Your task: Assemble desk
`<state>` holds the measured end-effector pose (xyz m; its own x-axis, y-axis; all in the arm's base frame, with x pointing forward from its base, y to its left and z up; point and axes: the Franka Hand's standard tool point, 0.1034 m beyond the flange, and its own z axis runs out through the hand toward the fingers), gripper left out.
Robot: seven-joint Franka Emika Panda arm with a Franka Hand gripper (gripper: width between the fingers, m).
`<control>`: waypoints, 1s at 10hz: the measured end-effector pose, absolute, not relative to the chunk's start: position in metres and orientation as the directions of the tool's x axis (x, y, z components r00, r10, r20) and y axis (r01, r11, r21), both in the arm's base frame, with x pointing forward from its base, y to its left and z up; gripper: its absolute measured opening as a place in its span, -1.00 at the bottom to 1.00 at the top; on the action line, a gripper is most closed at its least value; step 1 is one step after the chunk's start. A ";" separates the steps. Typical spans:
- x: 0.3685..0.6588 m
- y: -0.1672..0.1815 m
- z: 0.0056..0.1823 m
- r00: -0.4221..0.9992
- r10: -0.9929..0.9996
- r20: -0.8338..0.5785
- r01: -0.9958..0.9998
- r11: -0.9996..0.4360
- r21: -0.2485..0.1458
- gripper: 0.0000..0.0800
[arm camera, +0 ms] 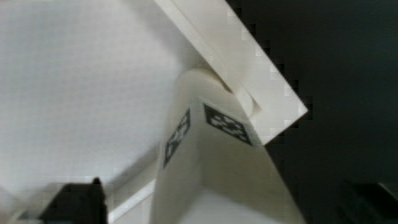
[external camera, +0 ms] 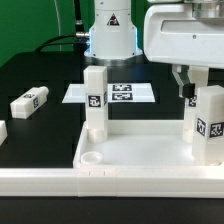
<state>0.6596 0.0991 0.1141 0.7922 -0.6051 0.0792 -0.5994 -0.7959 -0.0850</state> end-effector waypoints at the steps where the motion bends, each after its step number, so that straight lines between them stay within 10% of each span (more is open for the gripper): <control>1: 0.660 0.098 0.114 0.823 -0.562 0.084 -0.556 -0.827 -0.081 0.62; 10: 0.659 0.104 0.115 0.993 -0.018 0.119 -0.016 -1.000 -0.013 0.62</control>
Offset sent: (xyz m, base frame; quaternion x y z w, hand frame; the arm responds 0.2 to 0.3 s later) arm -0.0050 0.0060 -0.0021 -0.0101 0.0211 -0.2575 0.9660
